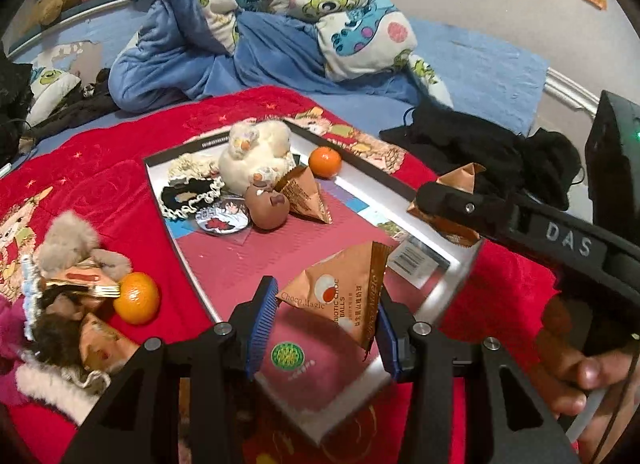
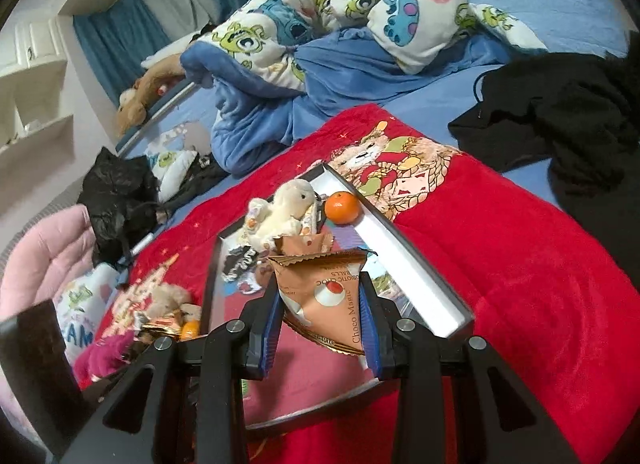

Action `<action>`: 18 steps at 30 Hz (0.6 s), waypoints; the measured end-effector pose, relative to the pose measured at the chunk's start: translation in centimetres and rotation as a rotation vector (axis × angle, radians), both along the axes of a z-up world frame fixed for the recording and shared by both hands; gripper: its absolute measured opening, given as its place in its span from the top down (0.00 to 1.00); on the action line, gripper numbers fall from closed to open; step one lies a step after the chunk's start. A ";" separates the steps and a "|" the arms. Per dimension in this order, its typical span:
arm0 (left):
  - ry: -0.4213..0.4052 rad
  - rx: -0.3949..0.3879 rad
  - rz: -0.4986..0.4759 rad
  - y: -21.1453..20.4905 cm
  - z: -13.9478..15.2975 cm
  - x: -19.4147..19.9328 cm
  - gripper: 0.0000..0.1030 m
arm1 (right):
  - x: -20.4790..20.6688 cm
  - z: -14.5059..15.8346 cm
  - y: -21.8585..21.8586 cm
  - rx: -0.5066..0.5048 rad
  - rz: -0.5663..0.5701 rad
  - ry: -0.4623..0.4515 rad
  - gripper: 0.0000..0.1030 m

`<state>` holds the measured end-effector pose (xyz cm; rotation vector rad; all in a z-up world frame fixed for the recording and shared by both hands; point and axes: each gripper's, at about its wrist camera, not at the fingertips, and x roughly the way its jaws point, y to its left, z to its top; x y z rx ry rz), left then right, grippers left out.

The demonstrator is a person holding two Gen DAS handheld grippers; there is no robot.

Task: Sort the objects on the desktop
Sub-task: 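Lower the packets into the tray and open both grippers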

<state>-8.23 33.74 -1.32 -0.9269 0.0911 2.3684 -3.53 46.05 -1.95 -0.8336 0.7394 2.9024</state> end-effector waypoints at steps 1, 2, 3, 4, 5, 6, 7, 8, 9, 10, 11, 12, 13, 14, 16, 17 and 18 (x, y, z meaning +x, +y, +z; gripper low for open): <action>0.004 -0.018 0.003 0.3 -0.3 -0.2 0.54 | -0.2 -0.3 0.0 0.003 0.009 -0.009 0.67; 0.012 -0.032 0.007 0.5 -0.6 -0.3 0.54 | -0.5 -0.7 0.0 0.006 0.016 -0.023 0.68; 0.015 -0.045 0.009 0.8 -0.9 -0.5 0.54 | -0.6 -0.9 0.1 0.007 0.017 -0.036 0.67; 0.011 -0.048 0.007 0.9 -1.1 -0.6 0.54 | -0.8 -1.2 0.0 -0.003 0.025 -0.051 0.67; 0.007 -0.047 0.009 1.0 -1.4 -0.7 0.54 | -1.0 -1.4 0.0 -0.011 0.037 -0.062 0.68; 0.007 -0.050 0.012 1.1 -1.6 -0.7 0.54 | -1.2 -1.5 -0.1 -0.007 0.043 -0.070 0.67; 0.016 -0.058 0.013 1.2 -1.6 -0.6 0.54 | -1.4 -1.6 -0.3 0.007 0.045 -0.080 0.68; 0.027 -0.071 0.013 1.4 -1.7 -0.5 0.54 | -1.8 -1.7 -0.5 0.025 0.053 -0.093 0.68; 0.035 -0.084 0.012 1.5 -1.7 -0.4 0.54 | -2.0 -1.8 -0.7 0.029 0.058 -0.103 0.68; 0.041 -0.092 0.010 1.6 -1.7 -0.3 0.54 | -2.3 -2.0 -0.8 0.029 0.061 -0.116 0.68; 0.051 -0.101 0.008 1.7 -1.7 -0.2 0.54 | -2.5 -2.3 -0.9 0.041 0.059 -0.136 0.68; 0.053 -0.102 0.005 1.8 -1.8 -0.1 0.54 | -2.7 -2.4 -1.0 0.064 0.056 -0.146 0.68; 0.058 -0.103 0.004 1.8 -1.9 -0.1 0.54 | -2.8 -2.4 -1.2 0.102 0.051 -0.158 0.68; 0.064 -0.107 0.004 1.8 -1.9 0.0 0.54 | -2.9 -2.5 -1.3 0.117 0.047 -0.170 0.68; 0.078 -0.115 0.003 2.0 -2.1 0.1 0.54 | -2.9 -2.4 -1.3 0.126 0.047 -0.177 0.68; 0.083 -0.116 0.001 2.1 -2.1 0.2 0.54 | -3.0 -2.5 -1.4 0.139 0.057 -0.181 0.68; 0.085 -0.113 -0.001 2.1 -2.2 0.2 0.54 | -3.1 -2.6 -1.6 0.155 0.063 -0.185 0.68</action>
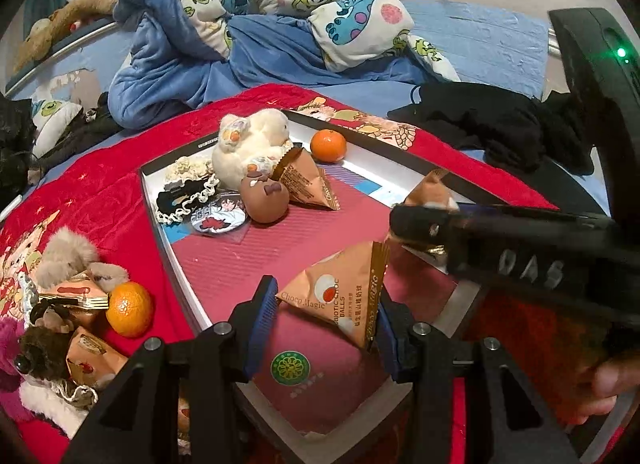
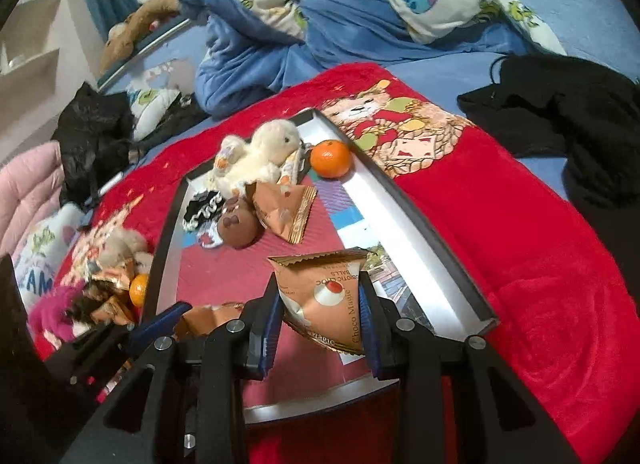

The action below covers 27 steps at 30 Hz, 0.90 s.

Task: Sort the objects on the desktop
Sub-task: 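Lower the packets into the tray and open both grippers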

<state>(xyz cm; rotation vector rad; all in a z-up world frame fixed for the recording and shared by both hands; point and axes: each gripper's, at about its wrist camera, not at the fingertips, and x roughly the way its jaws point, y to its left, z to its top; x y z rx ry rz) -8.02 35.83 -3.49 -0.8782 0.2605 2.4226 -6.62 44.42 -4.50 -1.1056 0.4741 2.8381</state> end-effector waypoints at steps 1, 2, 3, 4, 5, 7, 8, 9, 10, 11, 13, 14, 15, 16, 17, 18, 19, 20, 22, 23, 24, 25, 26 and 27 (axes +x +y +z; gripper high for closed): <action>0.001 0.007 -0.003 -0.1 0.0 0.0 0.54 | -0.1 -0.1 -0.3 0.031 0.009 -0.008 0.68; 0.002 0.019 -0.006 -0.3 -0.1 0.0 0.54 | -0.2 -0.3 -0.7 0.076 0.025 -0.018 0.68; 0.003 0.030 -0.008 -0.4 -0.1 0.0 0.54 | -0.3 -0.5 -0.9 0.107 0.038 -0.020 0.68; 0.005 0.033 -0.008 -0.4 -0.1 0.1 0.54 | -0.3 -0.7 -1.3 0.150 0.053 -0.021 0.68; 0.011 0.026 -0.007 -0.3 -0.2 0.2 0.54 | -0.3 -0.9 -1.6 0.184 0.066 -0.024 0.68; 0.025 0.010 -0.005 -0.1 -0.3 0.3 0.54 | -0.2 -1.0 -1.9 0.218 0.086 -0.026 0.68; 0.026 0.007 -0.007 0.0 -0.3 0.3 0.54 | -0.3 -1.1 -1.9 0.223 0.092 -0.028 0.68; 0.025 0.011 -0.010 -0.1 -0.3 0.3 0.54 | -0.2 -1.2 -2.0 0.234 0.098 -0.030 0.68; 0.025 0.014 -0.010 -0.1 -0.3 0.3 0.54 | -0.3 -1.2 -2.0 0.237 0.100 -0.032 0.68; 0.027 0.014 -0.010 -0.1 -0.4 0.3 0.54 | -0.3 -1.2 -2.1 0.241 0.099 -0.034 0.68; 0.029 0.013 -0.010 -0.1 -0.4 0.3 0.54 | -0.3 -1.3 -2.2 0.246 0.096 -0.038 0.68; 0.030 0.015 -0.010 -0.1 -0.5 0.3 0.54 | -0.4 -1.3 -2.2 0.248 0.093 -0.040 0.68; 0.029 0.016 -0.010 -0.1 -0.4 0.3 0.54 | -0.4 -1.3 -2.3 0.250 0.091 -0.041 0.68; 0.030 0.017 -0.010 -0.1 -0.5 0.3 0.54 | -0.3 -1.3 -2.3 0.251 0.089 -0.041 0.68; 0.032 0.018 -0.011 -0.1 -0.5 0.3 0.54 | -0.4 -1.3 -2.3 0.253 0.088 -0.040 0.68; 0.033 0.018 -0.012 -0.1 -0.5 0.4 0.54 | -0.3 -1.3 -2.4 0.253 0.087 -0.039 0.68; 0.034 0.019 -0.013 -0.1 -0.5 0.4 0.54 | -0.3 -1.3 -2.4 0.253 0.087 -0.037 0.68; 0.036 0.019 -0.013 -0.1 -0.5 0.4 0.54 | -0.2 -1.4 -2.4 0.254 0.086 -0.033 0.68; 0.039 0.019 -0.015 -0.1 -0.5 0.5 0.54 | -0.1 -1.4 -2.4 0.254 0.085 -0.021 0.68; 0.040 0.020 -0.015 -0.1 -0.5 0.5 0.54 | 0.0 -1.4 -2.4 0.253 0.086 -0.012 0.68; 0.041 0.022 -0.014 -0.2 -0.5 0.5 0.54 | 0.1 -1.4 -2.3 0.248 0.089 -0.003 0.68; 0.042 0.024 -0.015 -0.2 -0.5 0.5 0.54 | 0.2 -1.4 -2.2 0.244 0.093 0.005 0.68; 0.043 0.028 -0.016 -0.3 -0.5 0.5 0.54 | 0.4 -1.3 -2.1 0.237 0.101 0.020 0.68; 0.043 0.032 -0.017 -0.3 -0.5 0.6 0.54 | 0.5 -1.3 -2.0 0.229 0.108 0.029 0.68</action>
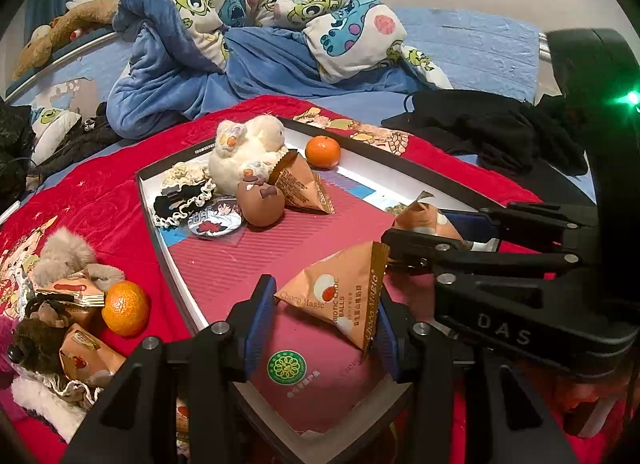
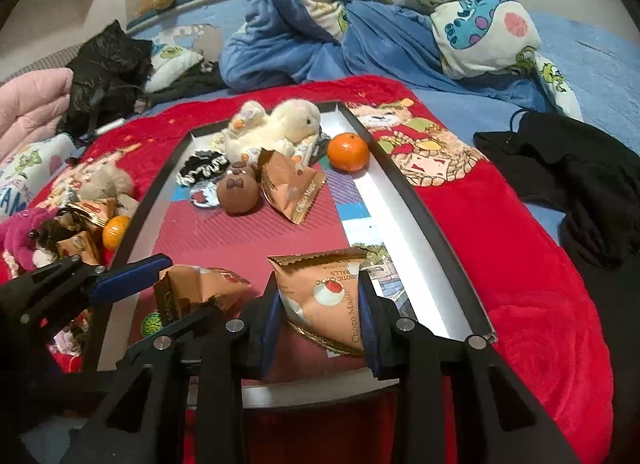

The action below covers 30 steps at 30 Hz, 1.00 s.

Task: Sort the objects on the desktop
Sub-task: 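Lower the packets into the tray and open both grippers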

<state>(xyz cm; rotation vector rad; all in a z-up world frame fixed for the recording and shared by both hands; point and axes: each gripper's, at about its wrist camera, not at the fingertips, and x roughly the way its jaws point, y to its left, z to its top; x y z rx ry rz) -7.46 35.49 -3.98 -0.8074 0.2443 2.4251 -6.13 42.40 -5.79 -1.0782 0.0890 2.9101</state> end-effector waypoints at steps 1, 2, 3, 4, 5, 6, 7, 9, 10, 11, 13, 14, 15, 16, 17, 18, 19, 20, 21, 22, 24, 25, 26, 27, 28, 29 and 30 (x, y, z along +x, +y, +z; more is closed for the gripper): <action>0.000 0.004 -0.002 -0.1 0.0 0.0 0.54 | 0.1 0.0 0.1 -0.009 0.008 0.007 0.68; 0.000 0.005 -0.002 -0.1 0.0 0.0 0.54 | 0.2 0.1 0.2 -0.014 0.018 0.014 0.68; 0.001 0.005 -0.002 -0.1 0.0 0.0 0.54 | 0.4 0.1 0.2 -0.016 0.024 0.019 0.68; 0.001 0.006 -0.002 -0.1 0.0 0.0 0.54 | 0.5 0.2 0.1 -0.013 0.026 0.021 0.68; 0.001 0.006 -0.002 -0.1 0.0 0.0 0.54 | 0.5 0.2 0.0 -0.010 0.025 0.022 0.68; 0.001 0.007 -0.002 -0.1 0.0 0.0 0.54 | 0.6 0.2 0.0 -0.006 0.023 0.023 0.68; 0.000 0.008 -0.003 -0.1 0.0 0.0 0.54 | 0.6 0.3 0.0 -0.003 0.021 0.023 0.68; 0.000 0.011 -0.003 -0.1 0.1 0.0 0.54 | 0.8 0.3 0.1 0.008 0.015 0.021 0.68; -0.001 0.014 -0.005 -0.2 0.1 0.0 0.54 | 0.9 0.3 0.1 0.014 0.013 0.021 0.68; -0.002 0.016 -0.006 -0.2 0.1 0.0 0.54 | 1.0 0.4 0.1 0.029 0.014 0.020 0.68; -0.002 0.020 -0.006 -0.2 0.1 0.0 0.54 | 1.2 0.3 0.0 0.055 0.028 0.020 0.68; -0.003 0.022 -0.006 -0.3 0.1 0.0 0.54 | 1.2 0.3 -0.2 0.071 0.027 0.020 0.68; -0.001 0.020 -0.005 -0.3 0.1 0.1 0.54 | 1.3 0.3 -0.3 0.082 0.027 0.020 0.68; -0.001 0.019 -0.005 -0.2 0.1 0.1 0.54 | 1.3 0.2 -0.4 0.089 0.028 0.021 0.68; -0.001 0.020 -0.006 -0.2 0.1 0.1 0.54 | 1.2 0.2 -0.4 0.089 0.027 0.020 0.68; 0.000 0.019 -0.005 -0.2 0.1 0.1 0.54 | 1.2 0.2 -0.3 0.087 0.028 0.021 0.68; 0.000 0.018 -0.005 -0.2 0.1 0.1 0.54 | 1.2 0.2 -0.3 0.087 0.028 0.021 0.68; 0.000 0.018 -0.005 -0.2 0.1 0.1 0.54 | 1.2 0.2 -0.4 0.090 0.027 0.020 0.68; 0.000 0.019 -0.005 -0.2 0.1 0.1 0.54 | 1.2 0.2 -0.4 0.089 0.027 0.021 0.68; 0.000 0.019 -0.005 -0.2 0.1 0.1 0.54 | 1.2 0.2 -0.4 0.089 0.027 0.021 0.68; 0.000 0.018 -0.005 -0.2 0.1 0.1 0.54 | 1.2 0.2 -0.4 0.090 0.027 0.022 0.68; 0.000 0.018 -0.005 -0.2 0.1 0.1 0.54 | 1.2 0.2 -0.3 0.090 0.027 0.022 0.68; 0.000 0.018 -0.005 -0.2 0.1 0.1 0.54 | 1.2 0.2 -0.3 0.090 0.028 0.022 0.68; 0.000 0.018 -0.004 -0.2 0.1 0.0 0.54 | 1.2 0.2 -0.3 0.091 0.028 0.022 0.67; 0.000 0.017 -0.004 -0.2 0.1 0.1 0.54 | 1.2 0.2 -0.4 0.091 0.027 0.022 0.67; 0.001 0.017 -0.004 -0.2 0.1 0.1 0.54 | 1.2 0.2 -0.4 0.093 0.028 0.023 0.67; 0.001 0.016 -0.004 -0.2 0.1 0.1 0.54 | 1.2 0.2 -0.4 0.094 0.027 0.023 0.67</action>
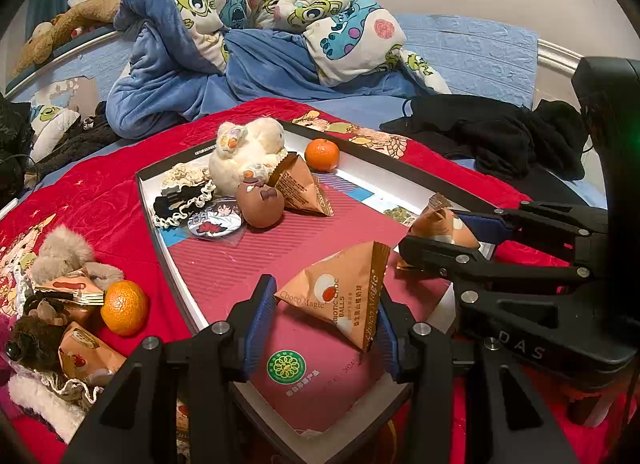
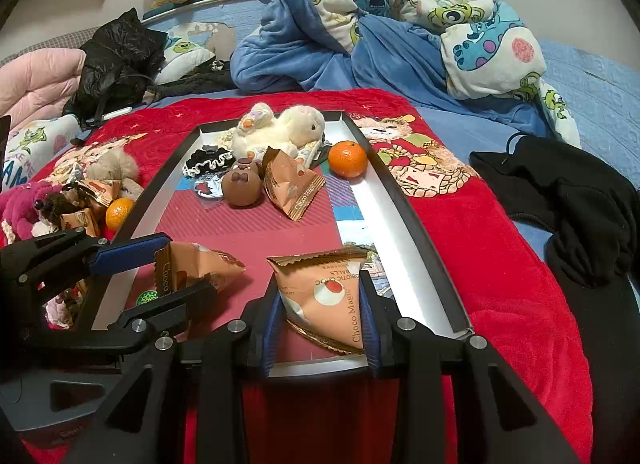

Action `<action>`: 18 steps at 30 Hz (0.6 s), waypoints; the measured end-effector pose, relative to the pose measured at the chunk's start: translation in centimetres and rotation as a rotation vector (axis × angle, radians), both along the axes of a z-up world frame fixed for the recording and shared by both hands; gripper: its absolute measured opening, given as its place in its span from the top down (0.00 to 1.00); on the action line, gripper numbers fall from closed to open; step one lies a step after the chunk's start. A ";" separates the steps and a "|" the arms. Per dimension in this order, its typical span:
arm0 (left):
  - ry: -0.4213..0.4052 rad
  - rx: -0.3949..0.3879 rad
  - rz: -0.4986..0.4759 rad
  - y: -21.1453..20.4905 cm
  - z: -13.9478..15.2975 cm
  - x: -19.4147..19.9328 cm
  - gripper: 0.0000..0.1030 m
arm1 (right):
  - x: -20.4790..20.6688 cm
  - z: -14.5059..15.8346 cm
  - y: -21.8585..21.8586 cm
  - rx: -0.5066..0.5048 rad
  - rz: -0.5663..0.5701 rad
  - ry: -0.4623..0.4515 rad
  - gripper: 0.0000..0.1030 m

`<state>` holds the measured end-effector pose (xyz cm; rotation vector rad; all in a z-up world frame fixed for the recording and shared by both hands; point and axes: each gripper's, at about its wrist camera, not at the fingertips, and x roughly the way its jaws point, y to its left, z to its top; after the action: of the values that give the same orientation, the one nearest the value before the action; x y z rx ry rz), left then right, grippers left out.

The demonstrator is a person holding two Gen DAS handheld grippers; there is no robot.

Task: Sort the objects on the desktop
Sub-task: 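Lower the packets into the tray and open both grippers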

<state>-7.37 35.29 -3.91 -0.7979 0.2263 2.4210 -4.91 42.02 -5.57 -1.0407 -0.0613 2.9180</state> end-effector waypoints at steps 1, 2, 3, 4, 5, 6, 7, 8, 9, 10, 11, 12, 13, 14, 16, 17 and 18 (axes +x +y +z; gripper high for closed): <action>0.000 0.000 0.000 0.0 0.0 0.0 0.54 | 0.0 0.0 0.0 0.001 0.000 0.000 0.67; 0.000 0.000 0.000 0.0 0.0 0.0 0.54 | 0.0 0.0 0.0 0.001 -0.001 0.000 0.67; 0.000 0.000 0.000 0.0 0.0 0.0 0.54 | 0.0 0.0 0.0 0.001 0.000 0.001 0.67; -0.001 -0.001 0.000 0.0 0.0 0.0 0.54 | 0.0 0.0 0.0 0.000 0.000 0.001 0.67; -0.002 -0.001 0.001 0.0 0.0 0.0 0.54 | 0.0 0.0 0.0 0.001 -0.001 0.001 0.67; -0.012 -0.003 -0.001 0.0 0.1 -0.1 0.54 | 0.0 0.0 0.0 0.002 -0.003 -0.002 0.67; -0.023 -0.003 -0.002 0.0 0.2 -0.3 0.54 | -0.1 0.1 0.0 -0.002 -0.010 -0.011 0.67; -0.040 -0.001 -0.004 0.0 0.3 -0.6 0.54 | -0.2 0.2 0.1 -0.008 -0.017 -0.023 0.67; -0.051 -0.001 -0.004 0.0 0.3 -0.8 0.54 | -0.4 0.3 0.2 -0.015 -0.023 -0.036 0.67; -0.064 -0.012 0.001 0.1 0.4 -1.1 0.54 | -0.6 0.4 0.3 -0.024 -0.028 -0.050 0.67; -0.069 -0.029 0.004 0.3 0.4 -1.2 0.54 | -0.7 0.5 0.3 -0.027 -0.031 -0.064 0.67; -0.076 -0.057 0.005 0.5 0.4 -1.4 0.54 | -0.9 0.5 0.2 -0.023 -0.031 -0.077 0.67; -0.082 -0.076 0.007 0.7 0.4 -1.6 0.54 | -1.1 0.4 0.0 -0.009 -0.034 -0.095 0.67; -0.090 -0.087 0.007 0.8 0.4 -1.9 0.54 | -1.4 0.3 0.0 0.004 -0.037 -0.110 0.67; -0.122 -0.099 0.001 0.9 0.5 -2.6 0.54 | -1.8 0.2 -0.1 0.013 -0.050 -0.135 0.68; -0.135 -0.113 -0.005 1.0 0.5 -3.0 0.54 | -2.1 0.2 0.1 0.000 -0.055 -0.152 0.68; -0.139 -0.126 -0.007 1.2 0.4 -3.2 0.54 | -2.2 0.2 0.1 -0.004 -0.054 -0.163 0.68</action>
<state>-10.60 36.46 -3.46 -1.0157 0.3291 2.3514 -7.12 42.17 -5.34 -1.2574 -0.0324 2.7813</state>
